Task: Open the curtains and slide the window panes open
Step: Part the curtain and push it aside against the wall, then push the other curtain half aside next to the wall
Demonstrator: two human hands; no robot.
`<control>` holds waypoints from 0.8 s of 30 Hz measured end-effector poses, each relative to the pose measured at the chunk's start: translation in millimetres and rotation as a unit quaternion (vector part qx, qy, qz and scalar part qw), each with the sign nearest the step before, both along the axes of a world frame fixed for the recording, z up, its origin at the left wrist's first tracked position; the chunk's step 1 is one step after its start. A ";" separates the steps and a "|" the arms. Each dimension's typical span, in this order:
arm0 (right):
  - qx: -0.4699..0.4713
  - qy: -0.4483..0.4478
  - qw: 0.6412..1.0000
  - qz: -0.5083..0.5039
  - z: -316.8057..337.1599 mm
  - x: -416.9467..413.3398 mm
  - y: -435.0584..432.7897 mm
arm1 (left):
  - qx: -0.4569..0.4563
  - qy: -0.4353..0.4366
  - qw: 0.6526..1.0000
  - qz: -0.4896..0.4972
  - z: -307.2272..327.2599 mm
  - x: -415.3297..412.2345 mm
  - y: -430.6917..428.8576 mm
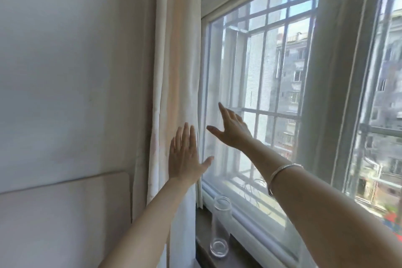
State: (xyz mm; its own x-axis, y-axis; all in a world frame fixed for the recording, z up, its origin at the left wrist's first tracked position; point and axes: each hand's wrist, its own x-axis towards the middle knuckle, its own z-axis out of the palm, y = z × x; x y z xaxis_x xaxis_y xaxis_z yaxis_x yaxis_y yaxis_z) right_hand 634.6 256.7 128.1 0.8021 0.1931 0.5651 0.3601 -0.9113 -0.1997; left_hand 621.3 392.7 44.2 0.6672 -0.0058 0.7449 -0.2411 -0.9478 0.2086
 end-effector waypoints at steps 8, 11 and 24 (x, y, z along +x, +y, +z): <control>0.012 -0.025 0.999 -0.040 -12.9 -101.1 -100.4 | 0.015 0.021 0.999 -0.048 -16.5 -92.7 -93.5; 0.009 -0.031 0.997 -0.071 -15.0 -140.9 -138.4 | 0.020 0.020 0.996 -0.082 -18.7 -123.4 -124.6; -0.014 -0.111 0.954 -0.277 0.3 -308.5 -258.3 | 0.007 -0.021 0.942 -0.335 -1.3 -225.1 -239.4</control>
